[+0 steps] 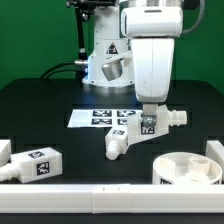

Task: Assemble stool

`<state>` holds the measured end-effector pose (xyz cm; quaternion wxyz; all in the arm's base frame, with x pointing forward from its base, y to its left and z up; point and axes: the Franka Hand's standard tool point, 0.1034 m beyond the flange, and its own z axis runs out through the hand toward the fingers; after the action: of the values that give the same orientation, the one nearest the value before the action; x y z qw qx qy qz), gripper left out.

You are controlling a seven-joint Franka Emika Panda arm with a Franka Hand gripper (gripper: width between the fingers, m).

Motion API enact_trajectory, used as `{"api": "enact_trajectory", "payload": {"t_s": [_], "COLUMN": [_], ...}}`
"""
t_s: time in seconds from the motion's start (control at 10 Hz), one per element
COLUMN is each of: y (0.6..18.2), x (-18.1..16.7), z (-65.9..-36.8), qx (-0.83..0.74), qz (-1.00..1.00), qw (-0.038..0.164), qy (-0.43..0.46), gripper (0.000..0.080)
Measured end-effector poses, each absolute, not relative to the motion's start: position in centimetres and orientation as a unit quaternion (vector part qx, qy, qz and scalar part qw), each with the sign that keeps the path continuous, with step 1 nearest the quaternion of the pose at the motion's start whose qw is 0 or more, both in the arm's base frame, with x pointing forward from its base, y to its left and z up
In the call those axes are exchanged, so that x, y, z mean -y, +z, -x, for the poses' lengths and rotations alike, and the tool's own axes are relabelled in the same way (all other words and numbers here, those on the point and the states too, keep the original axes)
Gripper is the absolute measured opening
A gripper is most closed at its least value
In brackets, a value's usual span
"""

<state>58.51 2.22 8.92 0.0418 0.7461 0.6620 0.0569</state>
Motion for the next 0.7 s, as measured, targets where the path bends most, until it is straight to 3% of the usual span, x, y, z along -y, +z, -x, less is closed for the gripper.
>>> {"api": "enact_trajectory", "payload": {"t_s": [0.1, 0.3, 0.4, 0.5, 0.7], "y": [8.7, 7.6, 7.3, 7.3, 7.2], "x": [-3.4, -5.2, -4.4, -2.2, -3.0], "z": [-57.9, -52.9, -51.9, -52.2, -52.3], "qx": [-0.693, -0.745, -0.776, -0.776, -0.817], "qz": [-0.714, -0.658, -0.622, -0.626, -0.570], "qw": [0.062, 0.070, 0.071, 0.057, 0.066], "qy": [0.077, 0.082, 0.074, 0.057, 0.055], "gripper": [0.0337, 0.0337, 0.0337, 0.0337, 0.0337]}}
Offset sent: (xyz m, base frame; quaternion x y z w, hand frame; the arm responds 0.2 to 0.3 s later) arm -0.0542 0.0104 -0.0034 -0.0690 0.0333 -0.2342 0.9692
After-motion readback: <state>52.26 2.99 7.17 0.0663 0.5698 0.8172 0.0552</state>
